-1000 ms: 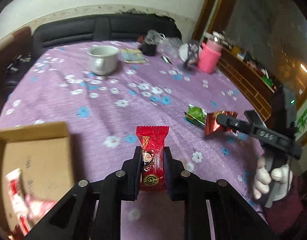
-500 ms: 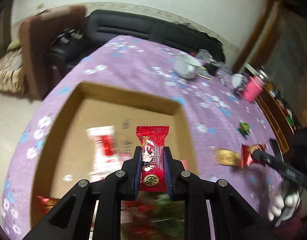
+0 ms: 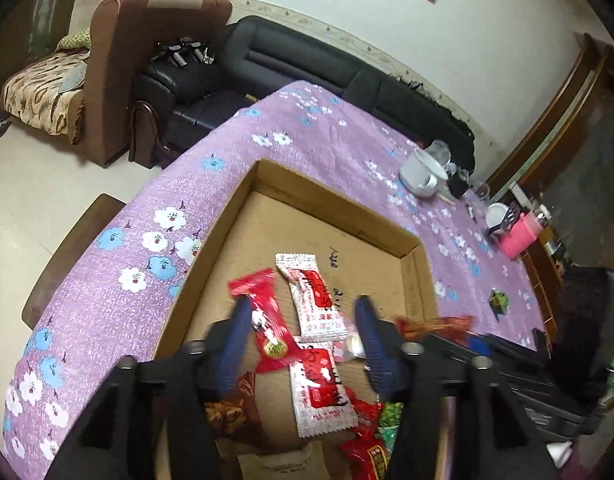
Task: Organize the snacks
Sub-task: 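Carry both red candies over the box and open both tools, then grasp the yellow cake bar with the left tool while the right tool grasps the green tea packet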
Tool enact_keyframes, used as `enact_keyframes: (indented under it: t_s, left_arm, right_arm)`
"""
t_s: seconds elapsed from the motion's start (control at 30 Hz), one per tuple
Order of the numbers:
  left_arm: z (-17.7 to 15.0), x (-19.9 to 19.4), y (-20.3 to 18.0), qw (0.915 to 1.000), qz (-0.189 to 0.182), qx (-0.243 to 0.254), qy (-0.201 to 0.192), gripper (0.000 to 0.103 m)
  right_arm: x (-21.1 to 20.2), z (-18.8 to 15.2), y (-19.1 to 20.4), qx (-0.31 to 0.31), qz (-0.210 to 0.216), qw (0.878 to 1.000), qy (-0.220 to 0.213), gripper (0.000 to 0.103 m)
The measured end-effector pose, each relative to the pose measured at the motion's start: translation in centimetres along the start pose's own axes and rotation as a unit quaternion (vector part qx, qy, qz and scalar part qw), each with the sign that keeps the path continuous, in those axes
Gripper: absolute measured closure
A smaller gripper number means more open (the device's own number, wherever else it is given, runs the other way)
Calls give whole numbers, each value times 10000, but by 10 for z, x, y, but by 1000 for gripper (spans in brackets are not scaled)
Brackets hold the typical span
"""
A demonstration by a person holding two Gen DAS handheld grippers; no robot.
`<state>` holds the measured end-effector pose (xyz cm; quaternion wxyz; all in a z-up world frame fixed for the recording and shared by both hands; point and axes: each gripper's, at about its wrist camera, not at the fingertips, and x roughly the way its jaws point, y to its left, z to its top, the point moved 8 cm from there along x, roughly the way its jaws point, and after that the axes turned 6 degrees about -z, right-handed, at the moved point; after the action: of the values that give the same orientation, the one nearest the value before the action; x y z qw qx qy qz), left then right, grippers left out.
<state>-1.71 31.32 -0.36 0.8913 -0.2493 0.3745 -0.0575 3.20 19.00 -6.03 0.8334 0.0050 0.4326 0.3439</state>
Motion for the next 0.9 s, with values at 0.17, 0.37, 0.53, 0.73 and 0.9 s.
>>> enact_keyframes:
  t_s: [0.17, 0.37, 0.53, 0.73, 0.9]
  left_arm:
    - [-6, -12, -12, 9996, -257, -49, -51, 36]
    - [-16, -24, -35, 9984, -539, -77, -126, 33]
    - [-34, -31, -59, 9974, -704, -33, -147, 26]
    - [-64, -18, -84, 9961, -851, 99, 227, 26]
    - [-85, -13, -116, 9925, -1096, 296, 460, 26]
  right_arm:
    - [-13, 10, -6, 136, 1, 9997, -193, 68]
    - [-60, 9, -53, 382, -284, 9976, -511, 63]
    - [-93, -15, -125, 934, -656, 9921, -528, 63]
    - [-119, -53, -193, 1478, -1022, 9825, -488, 63]
    - [-122, -65, -220, 1609, -1152, 9795, -376, 63]
